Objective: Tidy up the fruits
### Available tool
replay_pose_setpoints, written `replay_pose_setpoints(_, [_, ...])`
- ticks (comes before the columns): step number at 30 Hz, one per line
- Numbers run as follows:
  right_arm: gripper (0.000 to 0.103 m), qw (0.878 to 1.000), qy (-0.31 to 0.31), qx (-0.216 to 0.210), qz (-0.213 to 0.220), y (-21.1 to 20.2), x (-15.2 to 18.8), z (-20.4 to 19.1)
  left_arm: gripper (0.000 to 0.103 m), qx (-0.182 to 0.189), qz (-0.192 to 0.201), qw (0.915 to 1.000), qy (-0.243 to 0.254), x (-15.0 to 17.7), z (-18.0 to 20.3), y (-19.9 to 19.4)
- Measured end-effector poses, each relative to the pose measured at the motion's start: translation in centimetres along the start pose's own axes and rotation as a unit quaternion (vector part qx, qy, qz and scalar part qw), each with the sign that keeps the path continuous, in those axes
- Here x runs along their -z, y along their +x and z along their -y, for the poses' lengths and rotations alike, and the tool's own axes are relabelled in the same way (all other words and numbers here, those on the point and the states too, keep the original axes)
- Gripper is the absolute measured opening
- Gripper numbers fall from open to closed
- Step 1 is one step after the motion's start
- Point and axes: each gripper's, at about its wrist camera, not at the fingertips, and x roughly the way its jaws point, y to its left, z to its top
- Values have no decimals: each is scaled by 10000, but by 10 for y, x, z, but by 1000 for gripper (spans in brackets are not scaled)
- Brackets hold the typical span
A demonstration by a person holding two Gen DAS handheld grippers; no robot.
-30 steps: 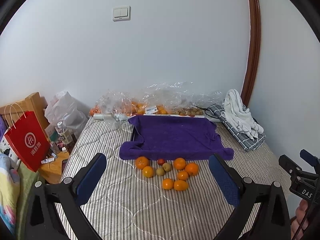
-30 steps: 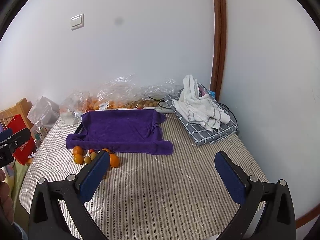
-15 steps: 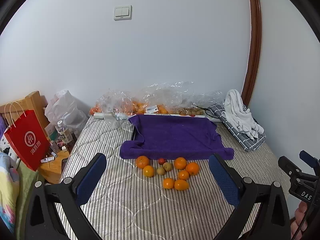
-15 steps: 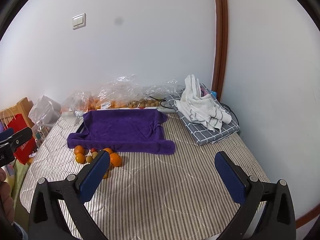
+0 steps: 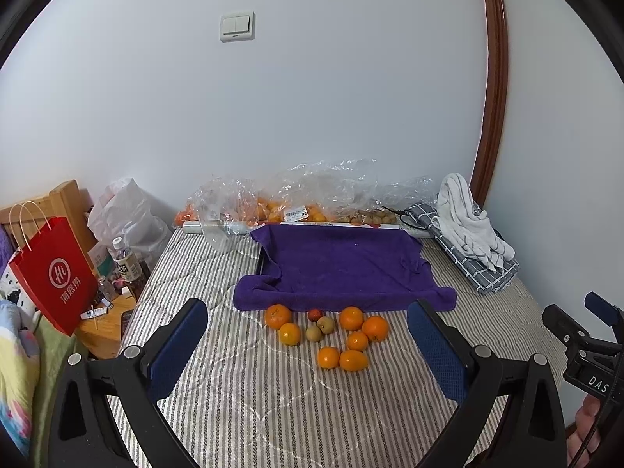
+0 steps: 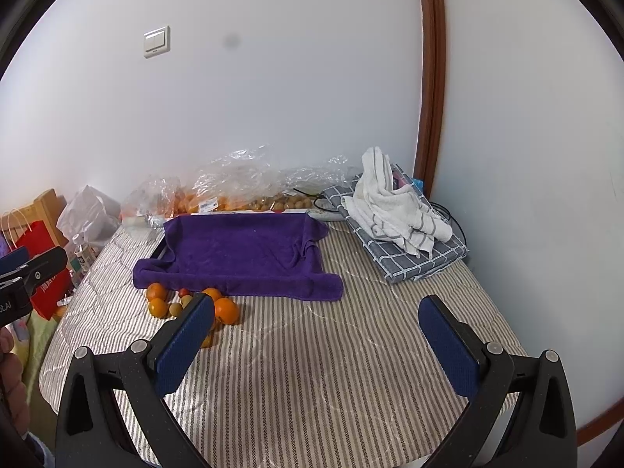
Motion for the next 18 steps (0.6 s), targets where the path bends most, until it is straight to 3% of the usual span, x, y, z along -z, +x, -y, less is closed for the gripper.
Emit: replay_pose_setpoints(18, [103,10000,-39,-9,48,-3,0,-2,103,4,6,10000,-5,2,0,0])
